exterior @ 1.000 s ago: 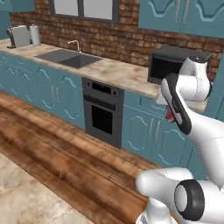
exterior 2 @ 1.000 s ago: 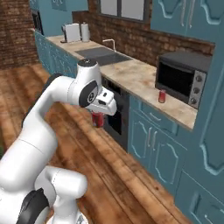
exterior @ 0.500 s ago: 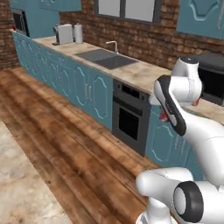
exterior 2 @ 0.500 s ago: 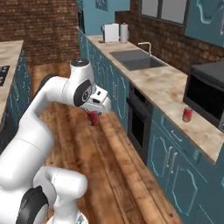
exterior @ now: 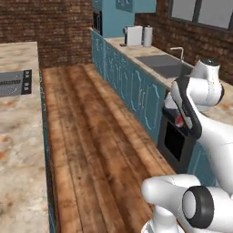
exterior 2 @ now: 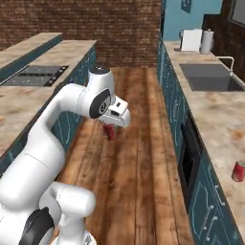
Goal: Four empty soda cans are scattered around the kitchen. Gather all the cans and cluster them next to the stove for recycling.
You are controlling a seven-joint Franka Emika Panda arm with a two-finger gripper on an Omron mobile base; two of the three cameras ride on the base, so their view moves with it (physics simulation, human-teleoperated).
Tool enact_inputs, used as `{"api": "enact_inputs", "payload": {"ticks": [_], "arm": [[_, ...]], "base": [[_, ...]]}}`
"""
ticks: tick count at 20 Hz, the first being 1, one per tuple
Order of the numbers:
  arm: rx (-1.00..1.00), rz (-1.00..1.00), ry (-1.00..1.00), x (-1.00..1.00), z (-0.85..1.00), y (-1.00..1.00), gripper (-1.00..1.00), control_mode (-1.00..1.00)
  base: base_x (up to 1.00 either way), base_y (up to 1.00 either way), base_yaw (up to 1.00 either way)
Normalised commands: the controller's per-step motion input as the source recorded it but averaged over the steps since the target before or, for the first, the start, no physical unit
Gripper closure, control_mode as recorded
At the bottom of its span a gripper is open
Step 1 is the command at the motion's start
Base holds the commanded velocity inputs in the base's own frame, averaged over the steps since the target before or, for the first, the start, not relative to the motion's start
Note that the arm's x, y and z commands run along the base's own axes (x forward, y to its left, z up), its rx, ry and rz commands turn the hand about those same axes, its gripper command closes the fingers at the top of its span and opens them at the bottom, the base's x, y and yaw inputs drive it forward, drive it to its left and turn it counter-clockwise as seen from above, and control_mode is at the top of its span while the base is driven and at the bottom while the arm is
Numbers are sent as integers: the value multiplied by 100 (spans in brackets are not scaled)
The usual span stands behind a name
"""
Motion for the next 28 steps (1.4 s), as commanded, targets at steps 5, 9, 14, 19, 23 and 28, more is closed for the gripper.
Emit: {"api": "enact_inputs", "payload": {"ticks": [5, 9, 14, 19, 23, 28], "arm": [[0, 0, 0, 0, 0, 0, 100, 100], [0, 0, 0, 0, 0, 0, 100, 100], [0, 0, 0, 0, 0, 0, 100, 100], [0, 0, 0, 0, 0, 0, 100, 100], [0, 0, 0, 0, 0, 0, 100, 100], [0, 0, 0, 0, 0, 0, 100, 100]], "base": [[50, 0, 99], [76, -53, 65], [92, -100, 43], [100, -47, 70], [98, -24, 85], [59, -94, 50]]}}
